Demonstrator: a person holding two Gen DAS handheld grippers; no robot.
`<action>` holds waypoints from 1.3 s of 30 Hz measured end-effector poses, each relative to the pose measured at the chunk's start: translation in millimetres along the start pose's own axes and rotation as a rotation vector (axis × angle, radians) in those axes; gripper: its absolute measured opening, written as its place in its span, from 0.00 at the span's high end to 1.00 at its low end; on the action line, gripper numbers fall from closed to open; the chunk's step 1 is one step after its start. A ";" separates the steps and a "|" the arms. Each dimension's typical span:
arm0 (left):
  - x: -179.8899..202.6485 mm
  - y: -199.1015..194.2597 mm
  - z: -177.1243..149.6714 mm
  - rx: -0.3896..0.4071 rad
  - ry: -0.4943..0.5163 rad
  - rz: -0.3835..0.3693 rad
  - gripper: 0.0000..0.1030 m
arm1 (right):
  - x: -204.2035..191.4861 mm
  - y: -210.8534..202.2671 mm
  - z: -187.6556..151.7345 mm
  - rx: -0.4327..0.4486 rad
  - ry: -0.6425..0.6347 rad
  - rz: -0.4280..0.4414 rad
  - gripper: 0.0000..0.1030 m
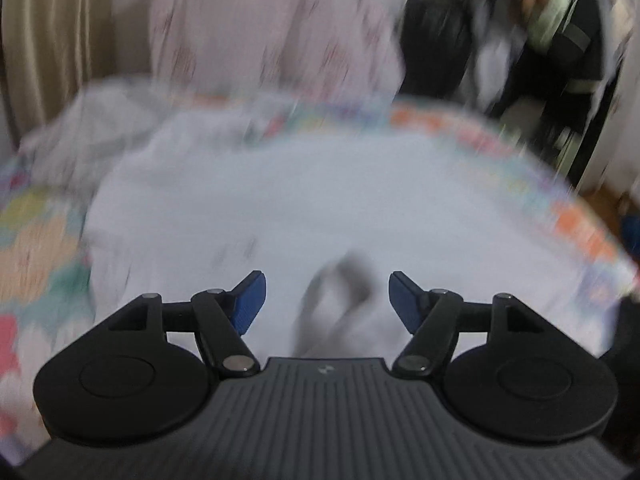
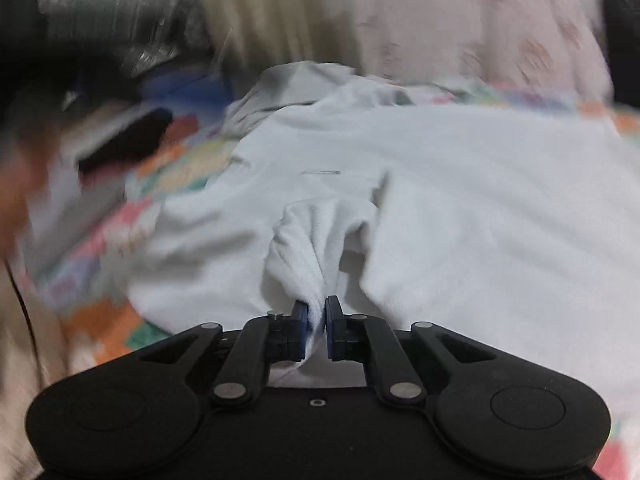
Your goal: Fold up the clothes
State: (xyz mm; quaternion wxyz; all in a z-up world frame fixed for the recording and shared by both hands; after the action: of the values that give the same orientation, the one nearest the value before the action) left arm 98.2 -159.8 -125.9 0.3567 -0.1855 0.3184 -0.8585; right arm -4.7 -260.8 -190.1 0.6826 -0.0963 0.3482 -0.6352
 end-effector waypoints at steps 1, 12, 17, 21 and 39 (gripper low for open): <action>-11.1 8.7 -10.8 -0.047 -0.027 0.004 0.35 | 6.3 -1.1 -2.7 -0.004 0.062 0.014 0.91; -20.0 34.4 -75.1 -0.295 -0.209 -0.167 0.21 | -12.5 -6.9 -11.1 -0.009 0.036 -0.056 0.91; 2.0 24.7 -86.1 -0.306 -0.054 -0.125 0.33 | 3.1 -13.0 -6.6 0.021 0.163 -0.015 0.91; -9.7 4.5 -88.5 -0.271 -0.095 -0.093 0.92 | -5.6 -11.4 -9.5 0.024 0.122 -0.004 0.91; -21.0 -36.0 -105.5 -0.242 -0.166 0.116 0.92 | -15.0 -12.0 -5.8 -0.018 -0.017 -0.106 0.92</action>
State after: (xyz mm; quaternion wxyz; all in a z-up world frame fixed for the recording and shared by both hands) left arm 37.0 -81.1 -180.2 0.4059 -0.2786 0.3992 -0.7735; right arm -17.0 -247.1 -182.2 0.6500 -0.1259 0.3424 -0.6666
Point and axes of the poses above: each gripper's, at about its wrist camera, not at the fingertips, and y roughly the way its jaws point, x to its right, z to its top, the point moved 7 cm from there along y, roughly the way its jaws point, and after that the axes turned 3 degrees about y, right-handed, at the moved point
